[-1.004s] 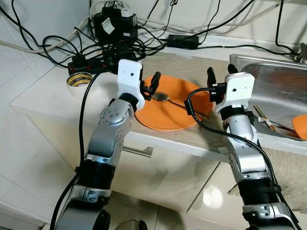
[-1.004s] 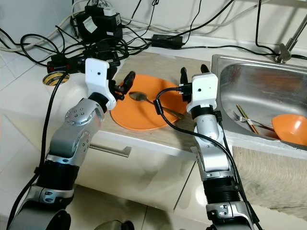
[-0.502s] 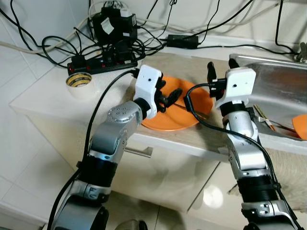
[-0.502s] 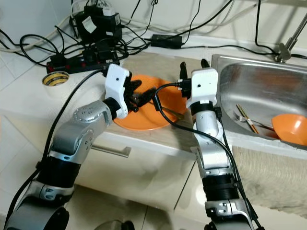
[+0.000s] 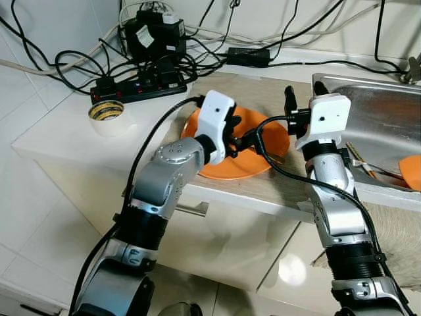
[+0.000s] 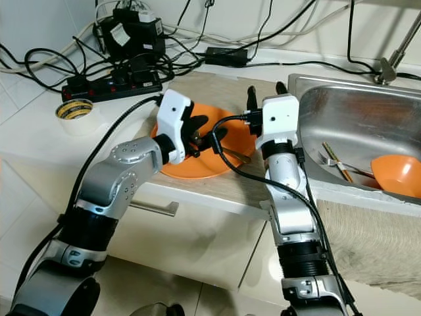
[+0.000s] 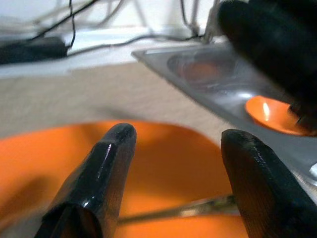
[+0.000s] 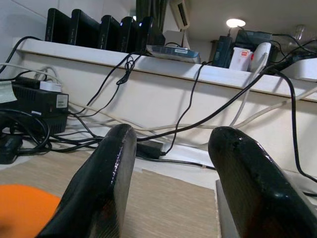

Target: Kitchen organization

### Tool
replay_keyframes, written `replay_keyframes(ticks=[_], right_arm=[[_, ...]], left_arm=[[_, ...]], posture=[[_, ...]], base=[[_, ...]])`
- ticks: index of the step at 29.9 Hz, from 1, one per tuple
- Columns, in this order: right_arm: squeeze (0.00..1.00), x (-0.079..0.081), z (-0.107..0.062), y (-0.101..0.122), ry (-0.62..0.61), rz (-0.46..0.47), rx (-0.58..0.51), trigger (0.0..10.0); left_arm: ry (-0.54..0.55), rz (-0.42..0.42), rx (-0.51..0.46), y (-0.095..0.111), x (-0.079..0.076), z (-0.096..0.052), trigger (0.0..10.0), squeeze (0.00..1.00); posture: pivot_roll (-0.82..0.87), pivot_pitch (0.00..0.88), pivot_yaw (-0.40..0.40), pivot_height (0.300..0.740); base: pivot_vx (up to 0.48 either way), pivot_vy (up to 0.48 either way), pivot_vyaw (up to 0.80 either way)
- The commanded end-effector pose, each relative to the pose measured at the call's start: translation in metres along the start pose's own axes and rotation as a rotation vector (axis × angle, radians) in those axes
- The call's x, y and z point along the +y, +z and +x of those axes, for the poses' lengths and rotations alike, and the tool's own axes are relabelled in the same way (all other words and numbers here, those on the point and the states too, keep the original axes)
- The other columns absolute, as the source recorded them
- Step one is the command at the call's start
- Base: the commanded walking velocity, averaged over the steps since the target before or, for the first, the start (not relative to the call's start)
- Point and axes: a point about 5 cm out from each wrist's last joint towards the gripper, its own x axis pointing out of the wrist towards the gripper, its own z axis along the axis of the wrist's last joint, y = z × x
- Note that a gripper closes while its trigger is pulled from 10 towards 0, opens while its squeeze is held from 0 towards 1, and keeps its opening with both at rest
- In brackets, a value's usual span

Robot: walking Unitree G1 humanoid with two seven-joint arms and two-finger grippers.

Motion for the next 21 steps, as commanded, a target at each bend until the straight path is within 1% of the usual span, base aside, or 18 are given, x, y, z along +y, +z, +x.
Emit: replay_keyframes(ticks=[1,5,7,8,9,13,17,19,21], right_arm=[[0.00,0.000,-0.002,0.003,-0.006,-0.001,-0.006,10.0],[0.00,0.001,-0.002,0.002,-0.007,-0.001,-0.005,10.0],[0.00,0.002,-0.001,0.002,-0.008,0.001,-0.004,10.0],[0.00,0.002,-0.001,0.002,-0.008,0.001,-0.004,10.0],[0.00,0.003,-0.002,0.002,-0.006,0.001,-0.003,10.0],[0.00,0.003,-0.001,0.002,-0.004,-0.001,-0.002,10.0],[0.00,0.003,-0.001,0.002,-0.004,-0.004,0.001,10.0],[0.00,0.003,-0.002,0.002,-0.004,-0.004,0.001,10.0],[0.00,0.004,-0.002,0.001,-0.002,-0.004,0.003,10.0]], left_arm=[[-0.017,0.033,-0.004,0.004,-0.004,0.002,10.0,0.00],[-0.043,0.035,-0.001,0.003,-0.011,0.006,10.0,0.00],[-0.067,0.030,0.005,0.003,-0.016,0.009,10.0,0.00],[-0.067,0.030,0.005,0.003,-0.016,0.009,10.0,0.00],[-0.083,0.028,0.011,0.003,-0.020,0.011,10.0,0.00],[-0.103,0.023,0.017,0.003,-0.024,0.013,10.0,0.00],[-0.152,0.006,0.054,0.000,-0.033,0.014,10.0,0.00],[-0.156,0.006,0.058,-0.001,-0.033,0.015,10.0,0.00],[-0.196,0.004,0.092,-0.004,-0.041,0.015,10.0,0.00]], posture=[[-0.02,0.000,0.082,0.740],[-0.02,0.000,0.084,0.740],[-0.02,0.000,0.086,0.740],[-0.02,0.000,0.086,0.740],[-0.03,0.000,0.087,0.740],[-0.03,0.000,0.088,0.740],[-0.03,0.000,0.088,0.740],[-0.03,0.000,0.088,0.740],[-0.03,0.000,0.089,0.740]], base=[[0.000,0.000,0.00],[0.000,0.000,0.00],[0.000,0.000,0.00],[0.000,0.000,0.00],[0.000,0.000,0.00],[0.000,0.000,0.00],[0.000,0.000,0.00],[0.000,0.000,0.00],[0.000,0.000,0.00]])
